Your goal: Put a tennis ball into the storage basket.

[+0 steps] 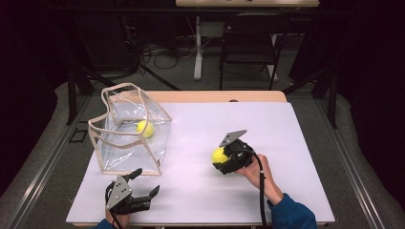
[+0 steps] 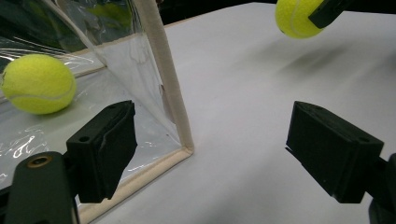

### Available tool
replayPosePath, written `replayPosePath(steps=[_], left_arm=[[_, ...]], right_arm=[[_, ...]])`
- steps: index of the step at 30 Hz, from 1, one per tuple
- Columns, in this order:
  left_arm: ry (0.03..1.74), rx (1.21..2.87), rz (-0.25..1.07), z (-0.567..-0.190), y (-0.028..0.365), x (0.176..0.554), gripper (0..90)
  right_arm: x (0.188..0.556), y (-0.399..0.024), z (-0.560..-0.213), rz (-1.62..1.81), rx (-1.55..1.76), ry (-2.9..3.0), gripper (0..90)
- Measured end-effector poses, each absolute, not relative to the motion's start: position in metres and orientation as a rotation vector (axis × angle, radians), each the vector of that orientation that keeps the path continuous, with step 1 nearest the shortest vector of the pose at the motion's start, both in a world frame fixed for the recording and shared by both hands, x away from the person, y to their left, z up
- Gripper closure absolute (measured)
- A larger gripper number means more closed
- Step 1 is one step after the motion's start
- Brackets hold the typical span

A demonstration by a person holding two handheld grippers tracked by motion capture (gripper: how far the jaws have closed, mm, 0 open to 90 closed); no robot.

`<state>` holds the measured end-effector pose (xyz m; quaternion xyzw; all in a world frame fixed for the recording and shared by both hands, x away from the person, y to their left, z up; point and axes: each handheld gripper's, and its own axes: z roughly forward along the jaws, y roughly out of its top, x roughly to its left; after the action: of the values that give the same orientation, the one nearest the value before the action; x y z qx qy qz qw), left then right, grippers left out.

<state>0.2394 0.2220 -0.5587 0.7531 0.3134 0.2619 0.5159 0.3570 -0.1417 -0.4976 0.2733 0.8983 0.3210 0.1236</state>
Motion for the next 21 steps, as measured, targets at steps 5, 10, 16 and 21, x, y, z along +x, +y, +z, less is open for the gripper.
replayPosePath(steps=[5, 10, 16, 21], left_arm=[[0.755, 1.801, 0.628, -0.558, 0.222, 0.239, 16.1], [0.751, 1.809, 0.63, -0.559, 0.222, 0.24, 16.1], [0.749, 1.807, 0.63, -0.558, 0.222, 0.24, 16.1], [0.751, 1.809, 0.627, -0.559, 0.222, 0.24, 16.1]], right_arm=[[0.359, -0.137, -0.5, 0.936, 0.786, 2.627, 26.2], [0.361, -0.133, -0.501, 0.947, 0.786, 2.631, 26.2], [0.36, -0.128, -0.501, 0.953, 0.77, 2.633, 26.2], [0.361, -0.126, -0.501, 0.958, 0.76, 2.634, 26.2]])
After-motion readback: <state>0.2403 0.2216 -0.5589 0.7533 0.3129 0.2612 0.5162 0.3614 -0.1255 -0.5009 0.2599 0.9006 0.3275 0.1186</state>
